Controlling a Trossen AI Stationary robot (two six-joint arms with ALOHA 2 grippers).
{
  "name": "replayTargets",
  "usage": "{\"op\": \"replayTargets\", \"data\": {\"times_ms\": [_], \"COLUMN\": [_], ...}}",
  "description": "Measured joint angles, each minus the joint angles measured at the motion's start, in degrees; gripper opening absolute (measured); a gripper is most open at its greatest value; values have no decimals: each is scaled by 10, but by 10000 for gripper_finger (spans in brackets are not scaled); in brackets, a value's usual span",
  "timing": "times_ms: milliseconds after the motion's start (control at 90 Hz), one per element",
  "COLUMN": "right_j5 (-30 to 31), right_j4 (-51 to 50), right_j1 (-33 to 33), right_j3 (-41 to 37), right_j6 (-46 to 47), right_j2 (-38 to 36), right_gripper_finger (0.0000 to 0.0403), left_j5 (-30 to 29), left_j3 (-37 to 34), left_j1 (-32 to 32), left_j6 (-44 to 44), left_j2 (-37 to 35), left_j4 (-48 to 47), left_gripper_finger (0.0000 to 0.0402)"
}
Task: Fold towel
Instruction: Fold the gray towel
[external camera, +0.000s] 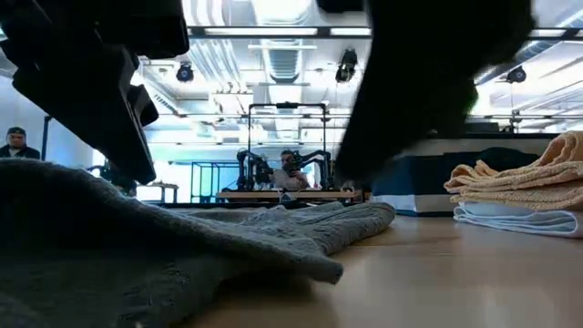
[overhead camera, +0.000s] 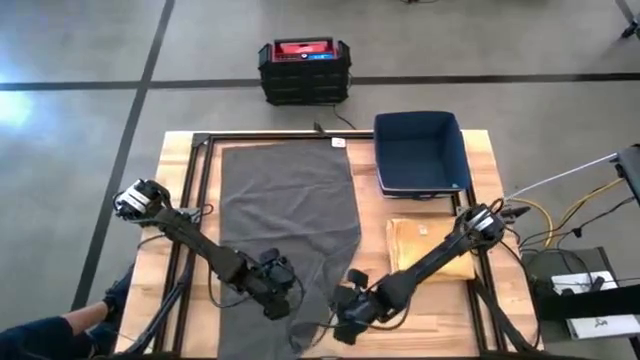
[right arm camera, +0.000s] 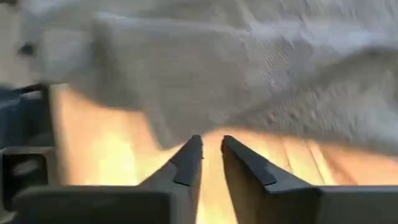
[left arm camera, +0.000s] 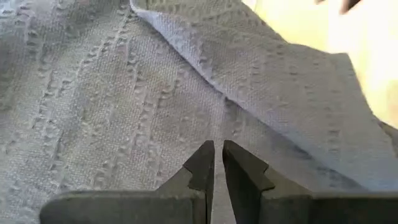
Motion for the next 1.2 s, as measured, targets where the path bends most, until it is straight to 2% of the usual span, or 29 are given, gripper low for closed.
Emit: {"op": "replayTargets", "data": {"times_ms": [167, 267, 378, 500, 589, 667, 922, 1056, 1200], "right_j5": [-16, -25, -32, -24, -22, -19, -13, -25, -67], "right_j4": [52, 72, 107, 140, 159, 159, 159, 143, 88], "right_j1": [1, 2, 2, 0, 0, -1, -1, 0, 18], "right_j3": [-1, -3, -1, -2, -2, -2, -2, -2, 4], "right_j6": [62, 74, 74, 74, 56, 49, -5, -18, -19], "right_j2": [29, 42, 51, 58, 61, 62, 62, 54, 16], "right_gripper_finger": [156, 187, 206, 208, 196, 171, 15, 11, 2], "left_j5": [0, 0, 0, 0, 0, -1, -15, -15, -15], "left_j3": [-11, -18, -23, -24, -24, -25, -25, -25, -25], "left_j1": [-4, -4, -5, -5, -5, -5, -7, -7, -7], "left_j6": [-1, -1, -1, -1, 0, 0, 1, 1, 1], "left_j2": [0, 0, 1, 1, 1, 1, 1, 1, 1], "left_j4": [26, 41, 46, 49, 51, 52, 52, 52, 52], "left_gripper_finger": [21, 21, 21, 21, 21, 21, 21, 21, 21]}}
